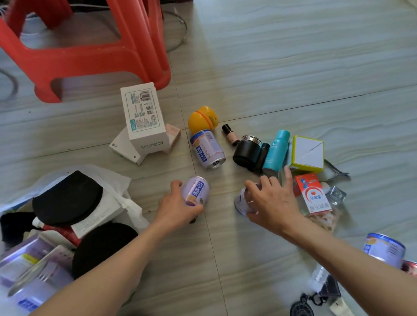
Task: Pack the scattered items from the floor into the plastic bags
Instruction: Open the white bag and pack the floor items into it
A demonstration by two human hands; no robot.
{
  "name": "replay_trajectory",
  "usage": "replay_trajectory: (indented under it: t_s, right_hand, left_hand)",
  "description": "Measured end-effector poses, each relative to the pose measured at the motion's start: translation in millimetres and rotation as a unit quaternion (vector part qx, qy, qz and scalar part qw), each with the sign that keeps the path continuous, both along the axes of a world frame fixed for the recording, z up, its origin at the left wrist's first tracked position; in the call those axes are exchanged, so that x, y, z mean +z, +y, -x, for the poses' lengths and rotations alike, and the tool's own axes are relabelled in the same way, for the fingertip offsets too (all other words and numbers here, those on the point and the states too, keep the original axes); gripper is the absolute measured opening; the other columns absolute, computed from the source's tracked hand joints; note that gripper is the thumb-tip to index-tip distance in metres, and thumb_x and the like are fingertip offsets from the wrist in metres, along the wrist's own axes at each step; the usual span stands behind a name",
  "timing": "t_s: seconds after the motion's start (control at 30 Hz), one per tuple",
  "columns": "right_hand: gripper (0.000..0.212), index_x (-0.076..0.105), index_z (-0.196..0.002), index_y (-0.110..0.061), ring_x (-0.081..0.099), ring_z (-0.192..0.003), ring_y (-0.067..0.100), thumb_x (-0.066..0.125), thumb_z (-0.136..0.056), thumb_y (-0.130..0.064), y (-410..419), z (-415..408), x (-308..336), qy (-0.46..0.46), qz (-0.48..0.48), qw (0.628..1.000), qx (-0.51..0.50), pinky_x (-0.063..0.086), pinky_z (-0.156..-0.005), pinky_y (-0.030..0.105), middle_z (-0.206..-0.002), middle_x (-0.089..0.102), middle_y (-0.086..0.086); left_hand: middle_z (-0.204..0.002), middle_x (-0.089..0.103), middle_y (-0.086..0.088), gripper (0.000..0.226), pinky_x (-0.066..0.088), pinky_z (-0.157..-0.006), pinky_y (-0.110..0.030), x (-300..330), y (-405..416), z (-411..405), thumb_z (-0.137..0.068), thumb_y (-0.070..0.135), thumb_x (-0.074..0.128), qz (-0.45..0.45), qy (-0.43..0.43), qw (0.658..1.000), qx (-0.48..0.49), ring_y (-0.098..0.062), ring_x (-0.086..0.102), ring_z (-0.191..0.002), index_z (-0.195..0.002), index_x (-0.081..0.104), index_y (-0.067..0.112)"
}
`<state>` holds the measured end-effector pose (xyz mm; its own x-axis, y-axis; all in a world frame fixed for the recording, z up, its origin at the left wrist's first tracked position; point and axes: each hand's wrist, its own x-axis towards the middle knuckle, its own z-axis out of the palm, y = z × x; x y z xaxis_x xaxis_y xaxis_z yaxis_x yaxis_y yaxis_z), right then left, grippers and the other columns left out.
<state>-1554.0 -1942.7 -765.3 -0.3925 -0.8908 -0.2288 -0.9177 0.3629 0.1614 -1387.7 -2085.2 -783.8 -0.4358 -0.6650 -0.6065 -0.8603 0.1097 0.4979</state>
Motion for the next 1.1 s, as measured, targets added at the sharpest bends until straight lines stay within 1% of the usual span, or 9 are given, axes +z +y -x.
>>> replay_trajectory:
  t_s: [0.1, 0.17, 0.27, 0.4, 0.53, 0.67, 0.9, 1.0, 1.1]
  right_hand:
    - [0.061, 0.063, -0.095, -0.017, 0.062, -0.066, 0.026, 0.071, -0.045, -0.052, -2, -16, 9, -0.036, 0.071, 0.997, 0.002, 0.038, -0.095, 0.063, -0.071, 0.062, 0.006]
    - [0.061, 0.059, -0.105, -0.017, 0.060, -0.075, 0.025, 0.058, -0.058, -0.056, -6, -27, 23, -0.106, 0.137, 0.985, -0.026, 0.044, -0.091, 0.047, -0.080, 0.062, 0.005]
    - [0.066, 0.048, -0.124, -0.016, 0.046, -0.090, 0.017, 0.070, -0.068, -0.043, -12, -44, 41, -0.254, 0.214, 0.937, -0.113, 0.037, -0.077, 0.027, -0.101, 0.055, 0.004]
    - [0.061, 0.048, -0.119, -0.018, 0.051, -0.095, 0.016, 0.078, -0.067, -0.029, -18, -69, 62, -0.338, 0.289, 0.885, -0.138, 0.038, -0.077, 0.020, -0.107, 0.057, 0.001]
    - [0.058, 0.046, -0.120, -0.024, 0.056, -0.095, 0.013, 0.076, -0.070, -0.032, -37, -101, 97, -0.424, 0.254, 0.863, -0.103, 0.044, -0.075, 0.014, -0.107, 0.057, -0.004]
    - [0.055, 0.046, -0.116, -0.037, 0.056, -0.103, 0.012, 0.067, -0.067, -0.050, -69, -146, 117, -0.516, 0.194, 0.832, -0.061, 0.052, -0.087, 0.036, -0.114, 0.057, -0.003]
    - [0.061, 0.048, -0.129, -0.026, 0.056, -0.108, 0.014, 0.067, -0.074, -0.044, -124, -218, 95, -0.564, 0.092, 0.820, -0.047, 0.051, -0.089, 0.035, -0.119, 0.058, -0.001]
    - [0.067, 0.038, -0.139, -0.020, 0.053, -0.113, 0.013, 0.066, -0.080, -0.035, -148, -232, 79, -0.565, 0.060, 0.819, -0.080, 0.041, -0.081, 0.022, -0.128, 0.054, -0.001]
    - [0.072, 0.032, -0.143, -0.018, 0.049, -0.121, 0.018, 0.067, -0.081, -0.029, -164, -235, 66, -0.575, 0.044, 0.808, -0.116, 0.042, -0.088, 0.025, -0.138, 0.048, 0.004]
  left_hand:
    - [-0.111, 0.057, -0.006, 0.069, 0.049, -0.083, -0.032, 24, 2, -10, -0.073, 0.040, 0.068, 0.002, 0.033, 0.999, -0.005, -0.023, 0.054, -0.104, -0.128, 0.031, 0.021]
    - [-0.106, 0.058, -0.003, 0.066, 0.050, -0.083, -0.031, 43, 3, -21, -0.070, 0.042, 0.069, 0.034, 0.062, 0.997, -0.021, -0.021, 0.053, -0.104, -0.124, 0.034, 0.026]
    - [-0.104, 0.057, -0.002, 0.063, 0.051, -0.083, -0.030, 73, 9, -42, -0.070, 0.041, 0.070, 0.072, 0.127, 0.989, -0.003, -0.019, 0.054, -0.102, -0.122, 0.036, 0.027]
    - [-0.107, 0.053, 0.000, 0.052, 0.044, -0.068, -0.012, 115, 12, -83, -0.073, 0.040, 0.071, 0.139, 0.211, 0.964, 0.085, -0.010, 0.055, -0.096, -0.112, 0.039, 0.027]
    - [-0.110, 0.053, 0.001, 0.041, 0.045, -0.075, -0.016, 138, 3, -132, -0.076, 0.032, 0.072, 0.195, 0.233, 0.940, 0.153, -0.011, 0.054, -0.099, -0.108, 0.046, 0.031]
    - [-0.109, 0.062, -0.001, 0.031, 0.050, -0.085, -0.032, 144, -20, -181, -0.079, 0.025, 0.069, 0.200, 0.204, 0.921, 0.266, -0.015, 0.058, -0.098, -0.108, 0.058, 0.025]
    - [-0.090, 0.067, -0.004, 0.019, 0.043, -0.067, -0.024, 134, -62, -233, -0.079, 0.031, 0.068, 0.178, 0.099, 0.921, 0.331, -0.019, 0.060, -0.086, -0.095, 0.068, 0.022]
    - [-0.082, 0.063, -0.007, 0.018, 0.037, -0.055, -0.023, 128, -80, -236, -0.079, 0.037, 0.066, 0.147, 0.015, 0.945, 0.292, -0.022, 0.056, -0.078, -0.084, 0.063, 0.020]
    - [-0.076, 0.057, -0.012, 0.027, 0.034, -0.051, -0.025, 119, -93, -235, -0.079, 0.039, 0.064, 0.130, -0.053, 0.956, 0.256, -0.022, 0.048, -0.065, -0.077, 0.059, 0.013]
